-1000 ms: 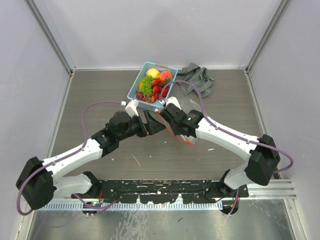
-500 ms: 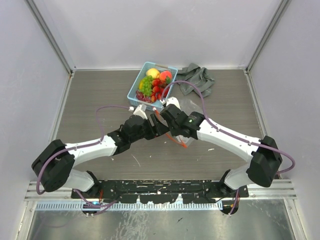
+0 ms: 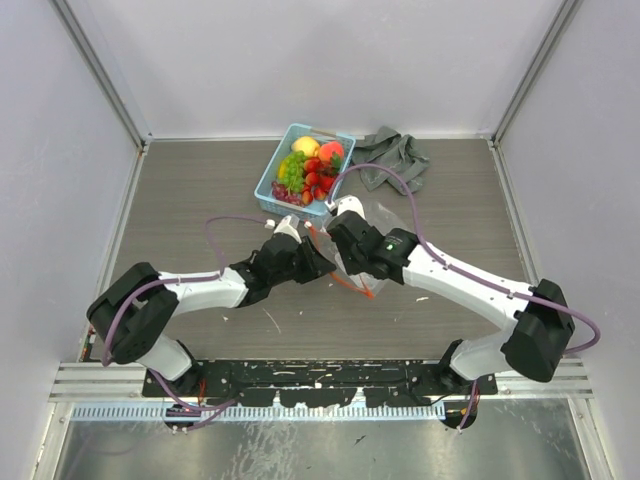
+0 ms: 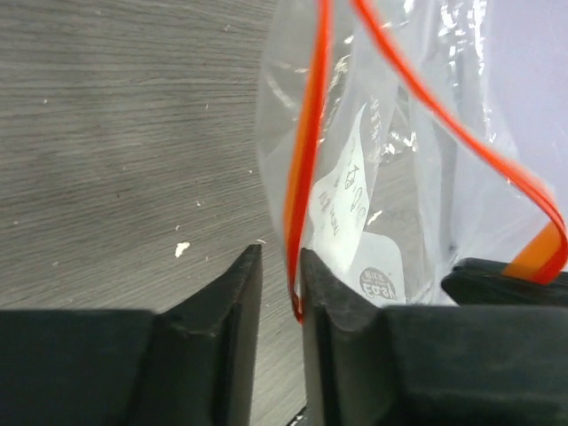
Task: Place the food in the zip-top bag and seal the zipper
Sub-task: Open the zipper of the food storage bag.
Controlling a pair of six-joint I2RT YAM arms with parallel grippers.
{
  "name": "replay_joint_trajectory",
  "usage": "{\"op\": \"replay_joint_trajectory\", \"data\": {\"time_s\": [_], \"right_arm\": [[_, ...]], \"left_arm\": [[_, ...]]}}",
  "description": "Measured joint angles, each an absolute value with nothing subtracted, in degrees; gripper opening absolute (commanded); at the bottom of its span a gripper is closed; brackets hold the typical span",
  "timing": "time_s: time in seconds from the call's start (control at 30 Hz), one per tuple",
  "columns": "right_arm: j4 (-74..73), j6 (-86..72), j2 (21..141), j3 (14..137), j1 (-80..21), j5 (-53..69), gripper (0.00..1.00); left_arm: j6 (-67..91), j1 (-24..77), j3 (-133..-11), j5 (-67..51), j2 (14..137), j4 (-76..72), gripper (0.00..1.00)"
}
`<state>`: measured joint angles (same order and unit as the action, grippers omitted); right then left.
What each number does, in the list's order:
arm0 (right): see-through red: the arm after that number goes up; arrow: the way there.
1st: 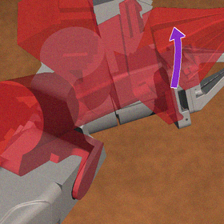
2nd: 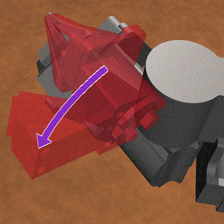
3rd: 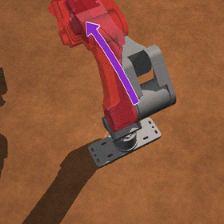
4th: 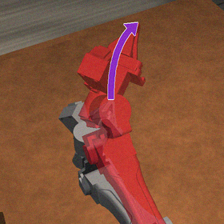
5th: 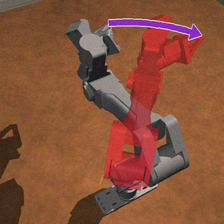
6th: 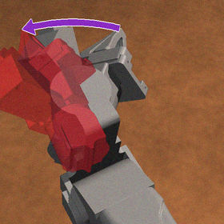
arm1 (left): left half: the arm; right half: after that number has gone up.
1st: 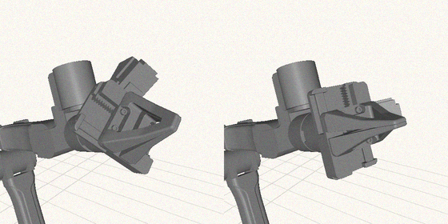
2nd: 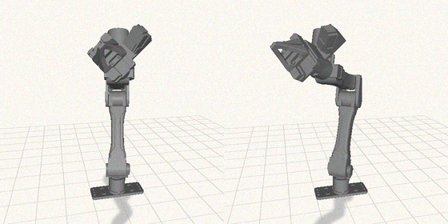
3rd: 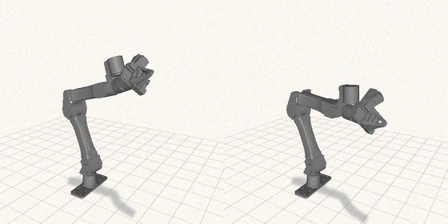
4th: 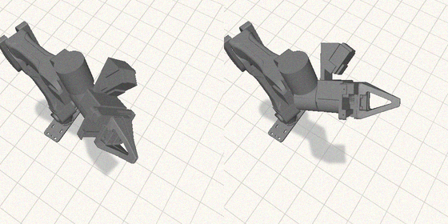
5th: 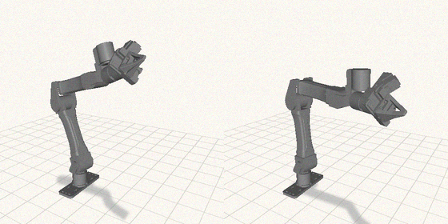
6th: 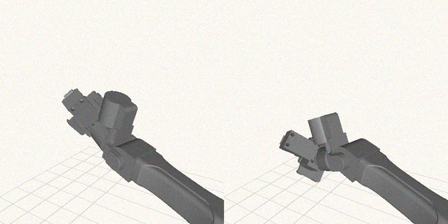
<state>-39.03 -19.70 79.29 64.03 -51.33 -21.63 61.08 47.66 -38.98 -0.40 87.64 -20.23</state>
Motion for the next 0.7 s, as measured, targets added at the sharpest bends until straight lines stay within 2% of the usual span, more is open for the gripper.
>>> {"op": "replay_joint_trajectory", "data": {"time_s": [0.1,0.7], "right_arm": [[-38.98,-19.64,77.82,63.72,-51.33,-22.13,0.01],[-40.12,-19.25,72.58,62.37,-51.99,-34.35,0.01]], "left_arm": [[61.08,47.75,-38.98,-0.45,87.72,-20.62,0.01],[58.41,47.9,-40.36,3.75,83.55,-11.38,0.0]]}}
